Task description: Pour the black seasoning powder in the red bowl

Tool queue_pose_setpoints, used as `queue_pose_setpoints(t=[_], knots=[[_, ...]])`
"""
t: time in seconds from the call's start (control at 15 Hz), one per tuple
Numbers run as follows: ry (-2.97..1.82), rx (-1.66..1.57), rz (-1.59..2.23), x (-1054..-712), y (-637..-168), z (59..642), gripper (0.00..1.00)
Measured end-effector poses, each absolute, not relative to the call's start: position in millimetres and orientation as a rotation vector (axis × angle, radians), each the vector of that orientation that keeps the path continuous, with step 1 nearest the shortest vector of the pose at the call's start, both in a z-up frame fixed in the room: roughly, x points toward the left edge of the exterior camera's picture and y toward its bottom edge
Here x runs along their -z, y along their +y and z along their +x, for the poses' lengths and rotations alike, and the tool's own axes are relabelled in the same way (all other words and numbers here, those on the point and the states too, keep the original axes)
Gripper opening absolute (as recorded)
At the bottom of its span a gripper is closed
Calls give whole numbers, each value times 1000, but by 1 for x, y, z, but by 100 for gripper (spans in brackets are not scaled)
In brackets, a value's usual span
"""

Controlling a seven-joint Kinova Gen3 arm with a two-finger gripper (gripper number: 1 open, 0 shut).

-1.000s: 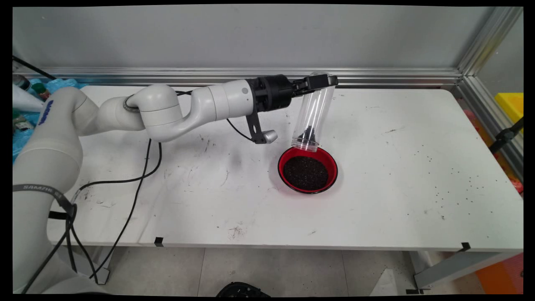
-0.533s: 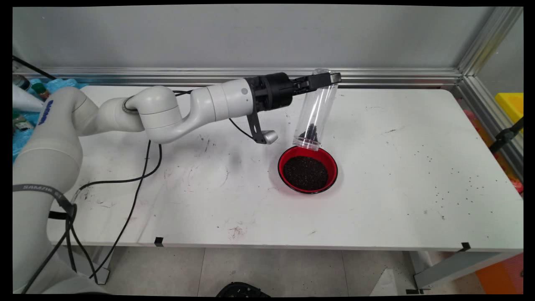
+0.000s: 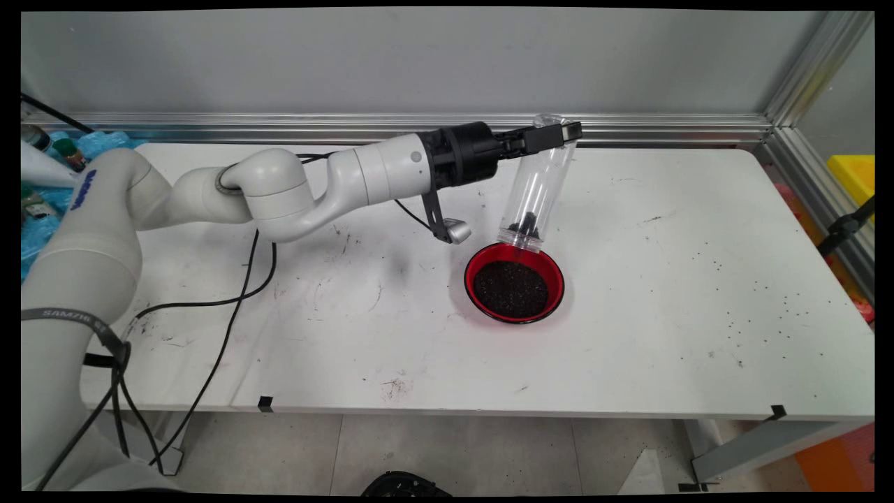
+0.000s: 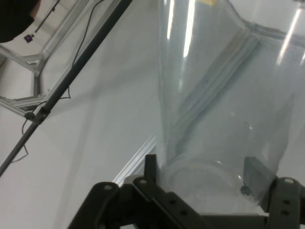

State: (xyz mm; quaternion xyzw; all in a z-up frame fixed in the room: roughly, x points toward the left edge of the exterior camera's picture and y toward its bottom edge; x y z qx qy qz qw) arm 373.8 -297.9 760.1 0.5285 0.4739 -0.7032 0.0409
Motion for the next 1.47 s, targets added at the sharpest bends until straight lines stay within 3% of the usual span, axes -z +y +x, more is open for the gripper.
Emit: queue_pose_setpoints(t=[1.47], knots=[[1309,2194,1666,-744,-314,364,0]])
